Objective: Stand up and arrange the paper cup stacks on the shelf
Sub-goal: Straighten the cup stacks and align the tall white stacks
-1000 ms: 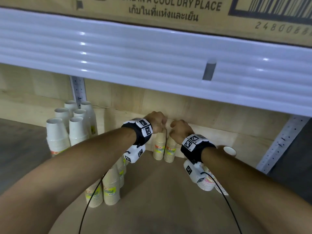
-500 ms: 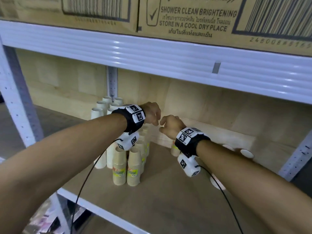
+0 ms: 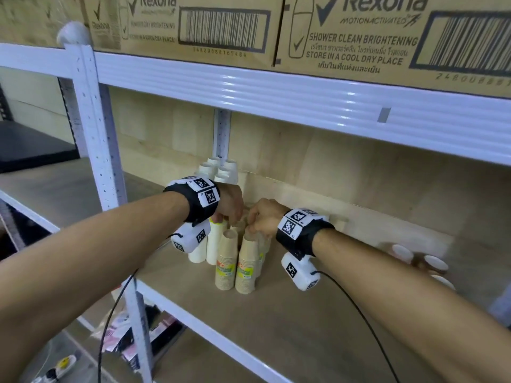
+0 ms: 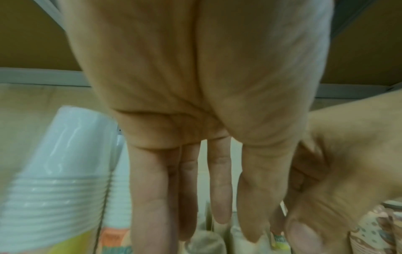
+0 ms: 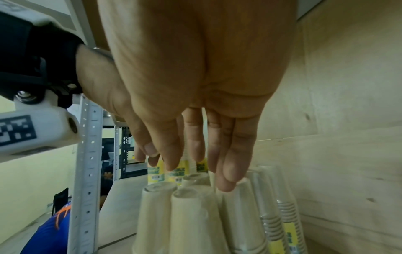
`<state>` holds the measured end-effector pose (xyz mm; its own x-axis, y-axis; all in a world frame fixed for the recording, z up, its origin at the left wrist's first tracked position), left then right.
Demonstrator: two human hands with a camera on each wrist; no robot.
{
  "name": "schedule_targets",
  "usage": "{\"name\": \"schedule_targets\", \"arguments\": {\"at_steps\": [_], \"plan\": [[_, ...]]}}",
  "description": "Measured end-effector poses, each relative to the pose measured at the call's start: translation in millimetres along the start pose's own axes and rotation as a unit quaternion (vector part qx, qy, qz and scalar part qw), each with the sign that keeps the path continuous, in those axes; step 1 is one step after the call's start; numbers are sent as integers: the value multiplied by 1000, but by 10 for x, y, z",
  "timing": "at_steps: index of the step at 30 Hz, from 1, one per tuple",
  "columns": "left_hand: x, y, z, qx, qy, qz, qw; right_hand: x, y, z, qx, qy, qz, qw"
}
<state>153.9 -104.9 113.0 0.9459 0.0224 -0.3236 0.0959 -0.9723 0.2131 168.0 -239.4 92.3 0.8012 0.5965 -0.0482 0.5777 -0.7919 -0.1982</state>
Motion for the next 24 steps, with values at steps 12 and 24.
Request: {"name": "schedule_targets", "arguments": {"at_steps": [12,24], "plan": [[-65,-38,343,-8,-7,21,1000,85,-93,315,-5,-5,27,1000],[-63,-21,413,-33,16,42,998,-34,-118,294,-13,-7,-14,1000]]}}
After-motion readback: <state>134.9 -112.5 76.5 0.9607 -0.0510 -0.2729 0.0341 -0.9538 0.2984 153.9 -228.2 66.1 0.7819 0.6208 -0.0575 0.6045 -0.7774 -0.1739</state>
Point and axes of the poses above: each hand's wrist, its own x-axis towards the middle knuckle, its own z-axis out of the palm, y = z × x, the point moved 2 cm from there along x, towards the middle knuckle, and after that the axes turned 6 degrees about -x, right-handed, at the moved point
